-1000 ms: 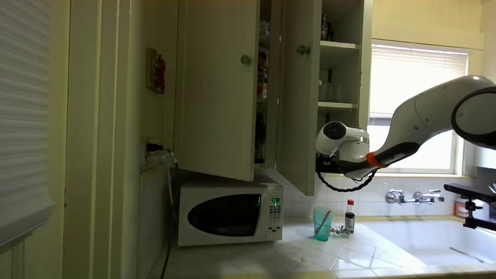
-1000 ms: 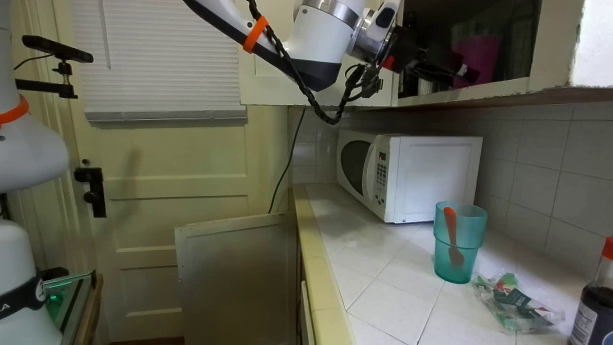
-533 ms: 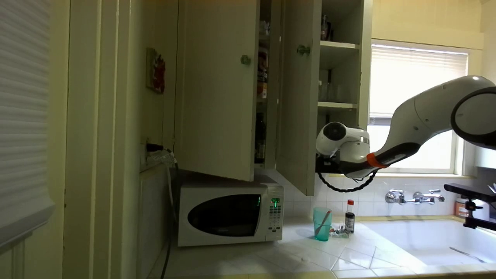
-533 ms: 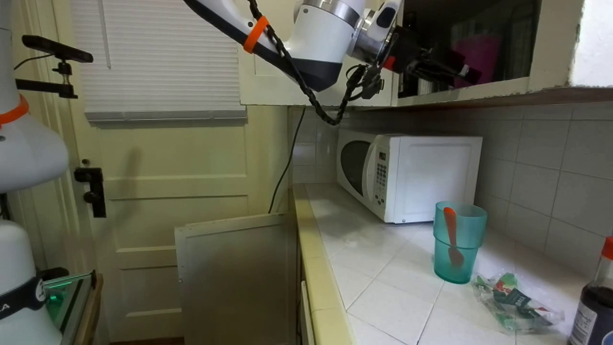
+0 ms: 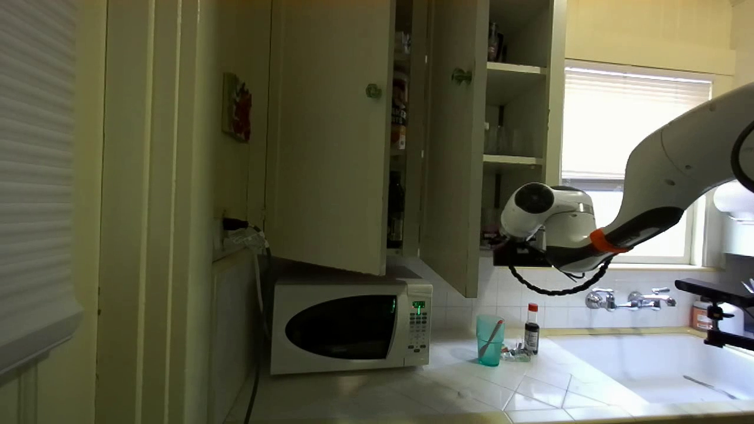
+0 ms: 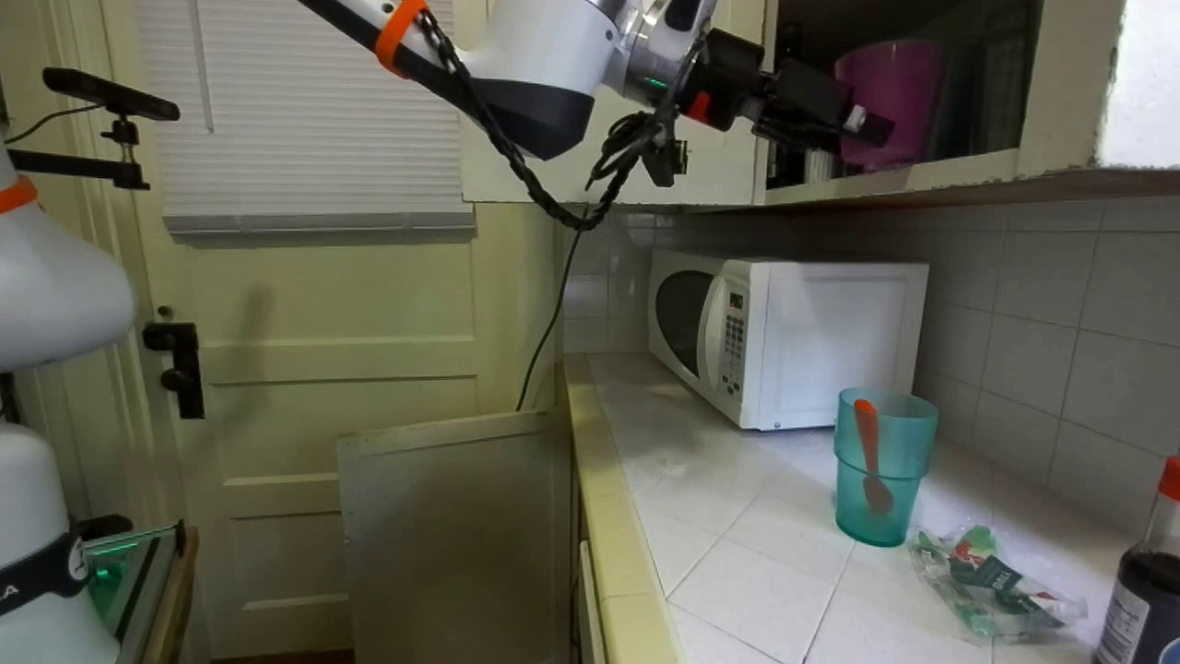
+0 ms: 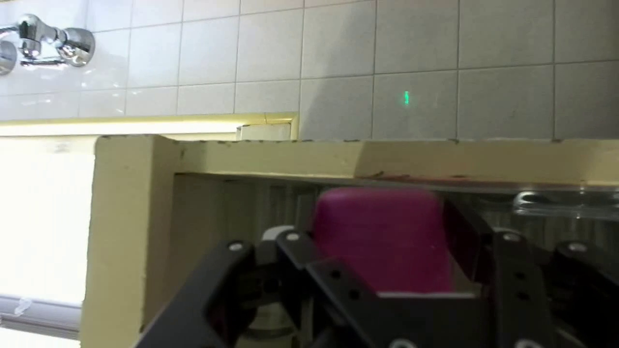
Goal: Open the cupboard, then place the pink cup on the second shelf
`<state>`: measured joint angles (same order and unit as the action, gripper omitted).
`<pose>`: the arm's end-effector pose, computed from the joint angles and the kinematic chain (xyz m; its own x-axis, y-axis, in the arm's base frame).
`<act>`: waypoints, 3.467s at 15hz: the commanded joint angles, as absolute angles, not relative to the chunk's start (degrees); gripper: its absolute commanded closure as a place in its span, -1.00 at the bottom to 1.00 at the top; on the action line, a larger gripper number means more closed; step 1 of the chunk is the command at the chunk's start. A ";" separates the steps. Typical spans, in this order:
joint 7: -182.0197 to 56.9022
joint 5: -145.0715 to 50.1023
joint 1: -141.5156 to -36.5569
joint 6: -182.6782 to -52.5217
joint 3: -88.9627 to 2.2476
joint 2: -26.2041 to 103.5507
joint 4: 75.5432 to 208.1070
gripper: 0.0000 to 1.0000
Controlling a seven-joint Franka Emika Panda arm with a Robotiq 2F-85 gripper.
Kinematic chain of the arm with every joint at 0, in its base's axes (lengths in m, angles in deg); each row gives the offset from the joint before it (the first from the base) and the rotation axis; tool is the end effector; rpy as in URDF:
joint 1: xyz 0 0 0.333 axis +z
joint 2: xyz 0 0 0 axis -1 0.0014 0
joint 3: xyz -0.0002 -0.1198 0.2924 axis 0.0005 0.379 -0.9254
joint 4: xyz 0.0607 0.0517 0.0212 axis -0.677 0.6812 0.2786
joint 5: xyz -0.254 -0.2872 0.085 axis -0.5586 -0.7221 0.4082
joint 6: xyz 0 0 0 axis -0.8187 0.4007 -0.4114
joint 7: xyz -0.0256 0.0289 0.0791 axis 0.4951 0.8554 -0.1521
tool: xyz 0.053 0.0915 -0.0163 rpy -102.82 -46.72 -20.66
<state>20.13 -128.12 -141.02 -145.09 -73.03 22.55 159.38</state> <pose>0.5594 -0.2100 0.5536 0.2953 -0.2166 0.9305 -0.6862 -0.7258 0.0488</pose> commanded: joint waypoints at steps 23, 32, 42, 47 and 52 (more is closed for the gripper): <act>-59.58 -62.05 -88.23 -145.79 -20.81 0.91 153.46 0.16; -76.50 -41.86 -83.46 -124.89 -14.08 3.12 136.50 -0.34; -73.76 -48.88 -95.24 -131.55 -23.97 17.15 126.51 0.16; -75.80 -47.29 -99.05 -127.80 -28.56 23.54 118.77 0.16; -82.80 -32.95 -101.73 -122.66 -31.28 26.98 113.86 0.16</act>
